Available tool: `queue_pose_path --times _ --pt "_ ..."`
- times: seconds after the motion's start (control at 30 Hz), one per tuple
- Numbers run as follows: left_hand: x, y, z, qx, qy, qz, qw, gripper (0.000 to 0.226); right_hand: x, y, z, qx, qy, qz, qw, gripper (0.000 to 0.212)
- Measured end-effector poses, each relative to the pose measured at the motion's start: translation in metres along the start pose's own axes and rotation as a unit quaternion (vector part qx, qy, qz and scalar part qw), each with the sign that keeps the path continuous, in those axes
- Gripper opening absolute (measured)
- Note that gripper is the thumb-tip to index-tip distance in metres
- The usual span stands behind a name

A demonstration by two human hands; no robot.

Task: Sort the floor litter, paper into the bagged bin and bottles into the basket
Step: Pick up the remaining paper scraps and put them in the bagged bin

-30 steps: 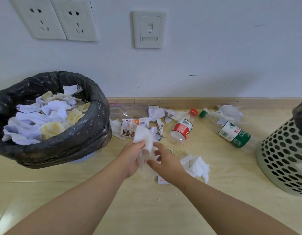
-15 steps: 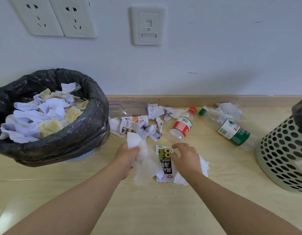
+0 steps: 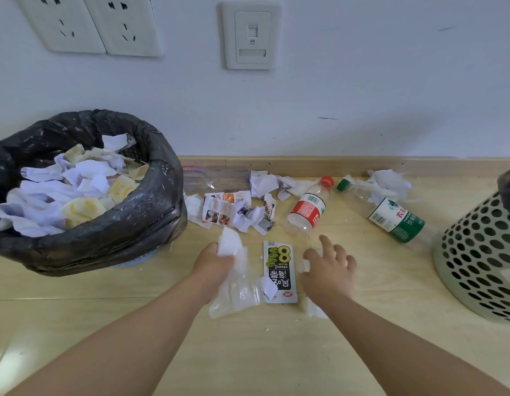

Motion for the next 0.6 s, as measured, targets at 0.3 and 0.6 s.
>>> queue_pose_path --times 0.3,0.6 --pt "-0.004 0.005 0.01 -0.02 -0.054 0.021 0.998 0.012 0.04 0.007 0.04 0.064 -0.142 0.117 0.981 0.061" --pt "-0.009 0.004 0.007 -0.012 -0.051 0.029 0.998 0.013 0.048 0.011 0.031 0.079 -0.316 0.132 0.936 0.069"
Point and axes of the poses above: each hand's wrist, its own y-axis away from the middle knuckle, its own x-axis out of the palm, z = x × y, the point moved 6 cm from there along -y, towards the middle knuckle, and after that the axes turned 1 degree about x, right-handed, at the moved point
